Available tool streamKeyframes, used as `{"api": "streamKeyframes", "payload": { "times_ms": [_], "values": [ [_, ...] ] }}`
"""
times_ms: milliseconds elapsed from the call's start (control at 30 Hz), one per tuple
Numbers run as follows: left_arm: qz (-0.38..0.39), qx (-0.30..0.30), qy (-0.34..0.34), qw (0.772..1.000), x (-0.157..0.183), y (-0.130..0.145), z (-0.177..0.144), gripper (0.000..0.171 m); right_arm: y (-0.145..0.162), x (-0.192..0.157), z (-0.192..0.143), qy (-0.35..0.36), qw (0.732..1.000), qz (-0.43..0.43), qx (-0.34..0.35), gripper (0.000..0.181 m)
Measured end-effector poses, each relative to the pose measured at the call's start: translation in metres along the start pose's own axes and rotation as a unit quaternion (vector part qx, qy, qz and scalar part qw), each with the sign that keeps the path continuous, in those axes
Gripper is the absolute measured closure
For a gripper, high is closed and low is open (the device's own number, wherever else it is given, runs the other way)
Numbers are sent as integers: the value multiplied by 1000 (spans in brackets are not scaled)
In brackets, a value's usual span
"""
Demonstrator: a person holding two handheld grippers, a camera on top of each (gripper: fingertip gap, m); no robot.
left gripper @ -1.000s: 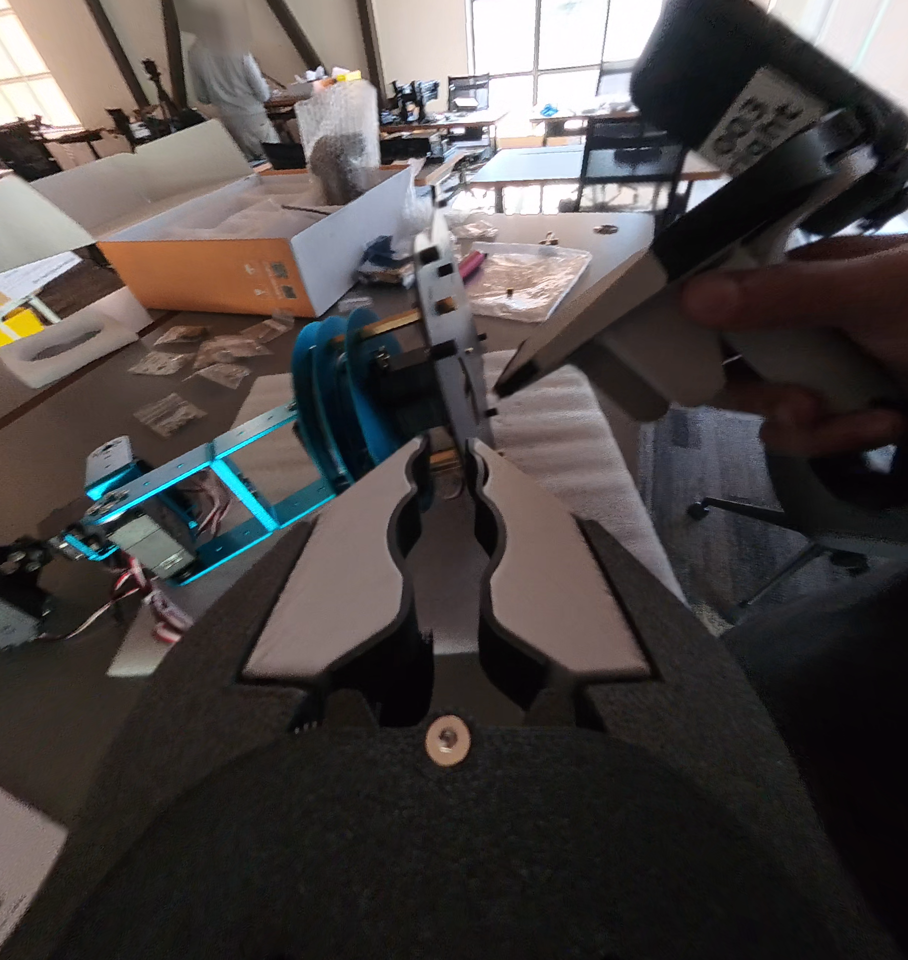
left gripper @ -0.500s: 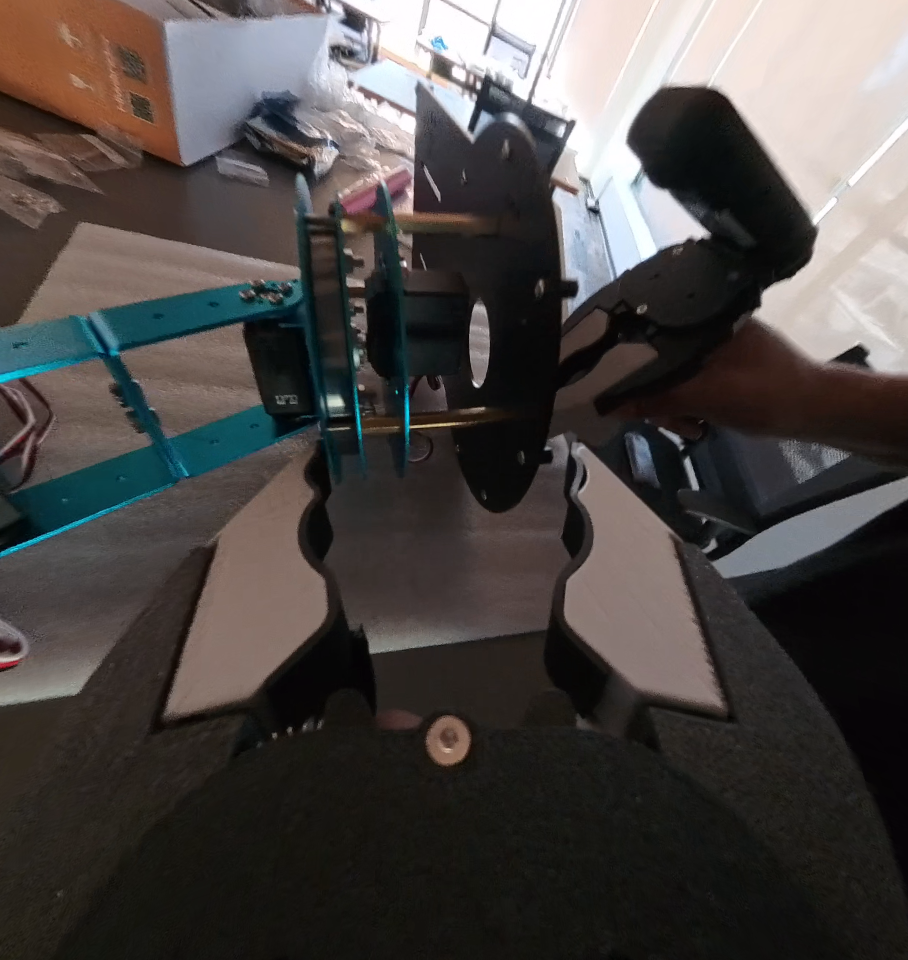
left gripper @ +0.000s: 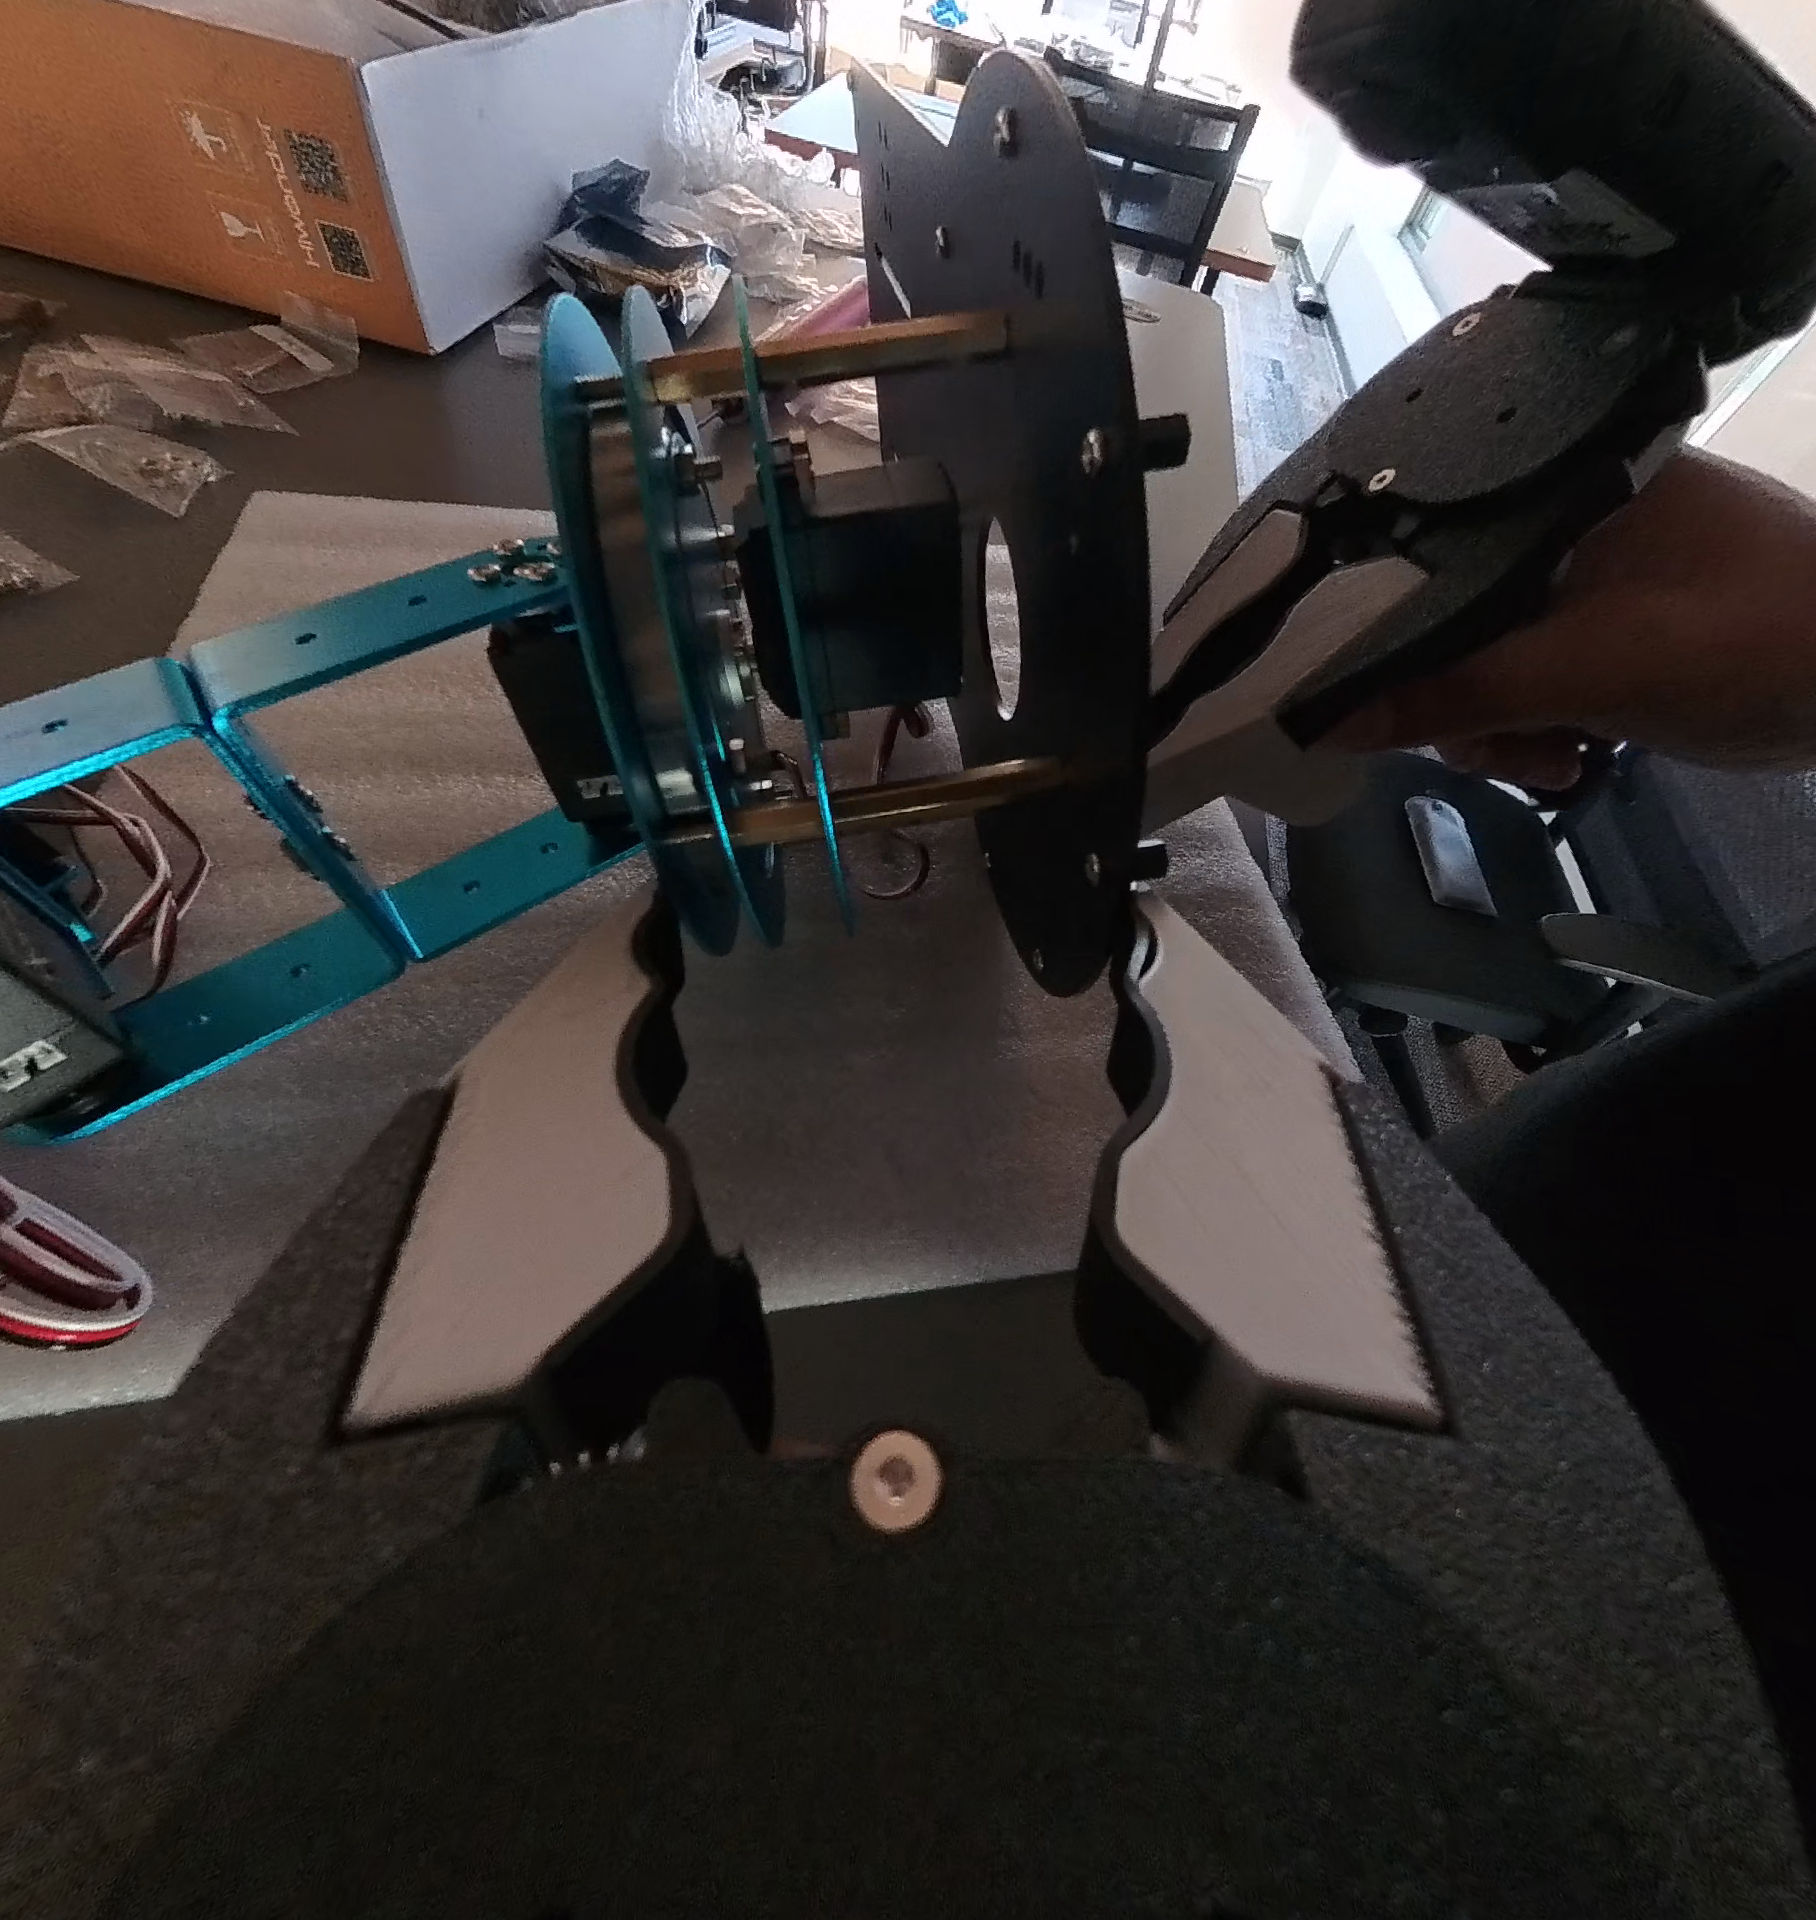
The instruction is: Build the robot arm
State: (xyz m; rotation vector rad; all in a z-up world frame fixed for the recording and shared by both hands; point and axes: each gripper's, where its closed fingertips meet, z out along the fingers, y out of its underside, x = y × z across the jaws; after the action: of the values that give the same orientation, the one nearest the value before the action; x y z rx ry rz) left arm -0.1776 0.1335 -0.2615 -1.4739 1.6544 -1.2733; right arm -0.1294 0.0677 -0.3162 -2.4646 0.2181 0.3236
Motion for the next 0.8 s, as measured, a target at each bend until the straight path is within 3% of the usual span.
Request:
{"api": "streamKeyframes", "payload": {
  "times_ms": [167, 333, 400, 467, 533, 800],
  "values": [
    [-16, -3, -8, 1000, 0, 2, -2, 89, -35, -32, -19, -76, 991, 52, 99, 176],
    [14, 7, -89, 996, -2, 9, -22, 91, -49, -63, -18, -160, 965, 142, 153, 176],
    [36, -3, -122, 992, -1, 16, -28, 96, -35, -50, -4, -93, 979, 114, 141, 176],
    [41, -16, -115, 992, 8, 21, -28, 101, -14, -42, 9, -27, 995, 14, 99, 176],
    [38, -22, -116, 992, 12, 24, -28, 102, 0, -34, 14, 31, 992, -75, 92, 175],
    [39, -41, -123, 991, 19, 28, -32, 105, 4, -37, 9, 7, 993, -84, 84, 170]
  ]
}}
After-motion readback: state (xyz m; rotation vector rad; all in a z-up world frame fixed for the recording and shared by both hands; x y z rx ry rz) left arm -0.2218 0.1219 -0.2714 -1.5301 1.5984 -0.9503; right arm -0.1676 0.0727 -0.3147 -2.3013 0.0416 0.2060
